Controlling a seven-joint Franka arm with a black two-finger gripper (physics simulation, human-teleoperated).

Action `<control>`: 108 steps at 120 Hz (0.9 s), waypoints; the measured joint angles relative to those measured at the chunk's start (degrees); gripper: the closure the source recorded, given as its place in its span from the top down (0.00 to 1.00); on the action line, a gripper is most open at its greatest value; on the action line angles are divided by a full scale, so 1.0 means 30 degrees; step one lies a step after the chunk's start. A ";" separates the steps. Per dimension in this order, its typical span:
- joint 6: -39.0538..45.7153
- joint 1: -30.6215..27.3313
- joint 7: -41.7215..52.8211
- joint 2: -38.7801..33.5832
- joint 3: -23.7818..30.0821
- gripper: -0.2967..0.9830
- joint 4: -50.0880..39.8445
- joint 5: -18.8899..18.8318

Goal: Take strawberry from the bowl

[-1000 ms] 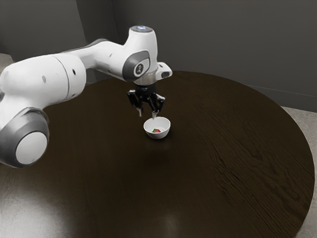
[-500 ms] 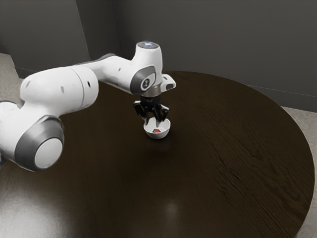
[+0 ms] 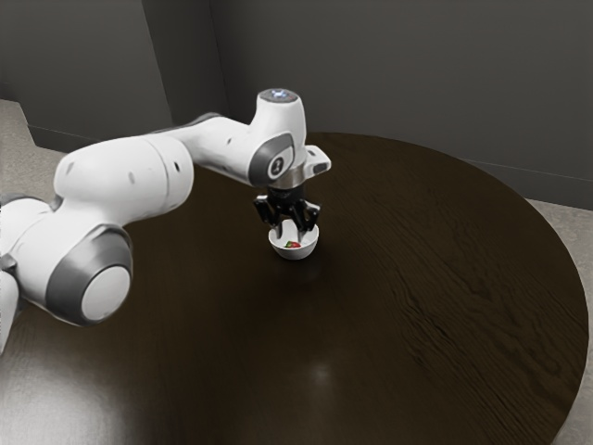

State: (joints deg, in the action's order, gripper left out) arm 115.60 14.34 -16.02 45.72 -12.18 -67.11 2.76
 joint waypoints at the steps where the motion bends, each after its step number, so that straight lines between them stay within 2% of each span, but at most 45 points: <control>1: 0.0004 -0.0001 -0.0002 0.0014 -0.0002 0.43 0.0014 0.0003; 108: 0.0661 -0.0623 -0.0152 0.2145 0.0002 0.44 0.2112 0.0074</control>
State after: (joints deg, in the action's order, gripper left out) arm 117.58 12.47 -16.48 52.15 -12.17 -60.78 2.99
